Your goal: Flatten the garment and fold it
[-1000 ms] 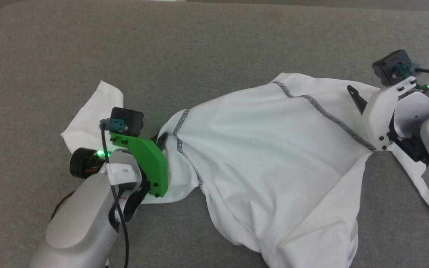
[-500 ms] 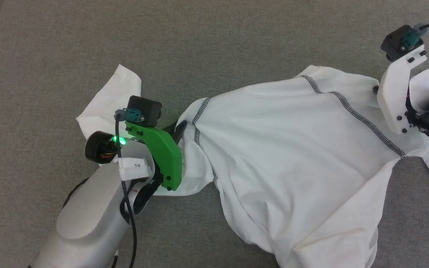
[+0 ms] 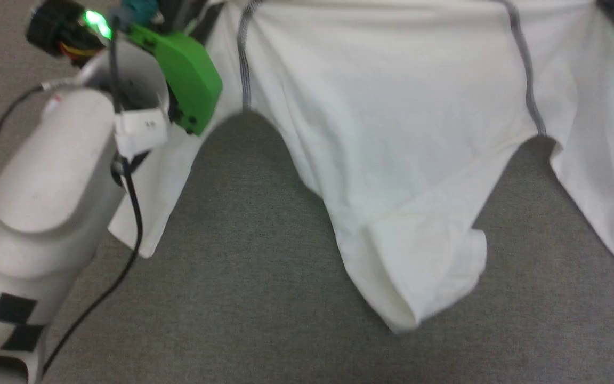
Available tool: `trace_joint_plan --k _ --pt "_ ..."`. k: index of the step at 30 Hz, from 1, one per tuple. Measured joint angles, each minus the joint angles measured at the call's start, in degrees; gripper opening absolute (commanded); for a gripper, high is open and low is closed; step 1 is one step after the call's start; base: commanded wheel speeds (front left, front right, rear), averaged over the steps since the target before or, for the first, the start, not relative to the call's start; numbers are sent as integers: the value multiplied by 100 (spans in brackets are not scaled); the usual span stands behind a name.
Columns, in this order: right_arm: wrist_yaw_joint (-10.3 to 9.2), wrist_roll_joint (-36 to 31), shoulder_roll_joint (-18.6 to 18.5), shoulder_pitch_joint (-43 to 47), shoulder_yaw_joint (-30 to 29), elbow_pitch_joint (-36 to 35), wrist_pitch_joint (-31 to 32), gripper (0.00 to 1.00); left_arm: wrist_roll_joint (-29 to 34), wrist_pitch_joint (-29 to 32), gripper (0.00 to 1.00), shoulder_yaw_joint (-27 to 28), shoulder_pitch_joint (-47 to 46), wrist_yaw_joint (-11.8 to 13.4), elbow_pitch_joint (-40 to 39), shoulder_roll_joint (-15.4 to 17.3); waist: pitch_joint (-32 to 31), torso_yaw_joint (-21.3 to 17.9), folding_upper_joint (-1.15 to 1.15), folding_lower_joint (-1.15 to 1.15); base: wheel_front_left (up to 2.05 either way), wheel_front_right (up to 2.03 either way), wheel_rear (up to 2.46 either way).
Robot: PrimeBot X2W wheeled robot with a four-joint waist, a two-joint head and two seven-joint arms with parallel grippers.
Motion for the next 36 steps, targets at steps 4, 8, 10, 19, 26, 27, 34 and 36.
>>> trace_joint_plan --k 4,8,10,19,26,27,34,36 --pt "1 -252 63 -633 -391 -60 -247 0 105 -122 0 337 -799 10 33 76 124 -191 0 0 0 0 0" --pt "2 -488 223 -1328 -728 -47 -397 0 159 -331 0 681 -1474 158 114 91 341 -335 0 0 0 0 0" --pt "2 -608 333 -1655 -898 -16 -448 0 180 -400 0 811 -1769 213 199 108 462 -421 0 0 0 0 0" --pt "44 -1301 1018 -2767 -1838 313 -1038 0 241 -799 0 1183 -2826 343 675 152 879 -800 0 0 0 0 0" --pt "51 -2245 1511 -3471 -2191 604 -1866 0 333 -1225 0 1344 -3331 552 880 169 1104 -983 0 0 0 0 0" --pt "51 -2285 1548 -3473 -2151 660 -1920 0 334 -1217 0 1316 -3327 549 950 171 1133 -991 0 0 0 0 0" --pt "45 -1957 1523 -2998 -1649 943 -2247 0 360 -972 0 862 -2751 225 1366 271 1222 -916 0 0 0 0 0" --pt "46 -1472 1340 -2192 -1225 911 -2313 0 200 -661 0 563 -1945 -146 1549 334 1106 -881 0 0 0 0 0"
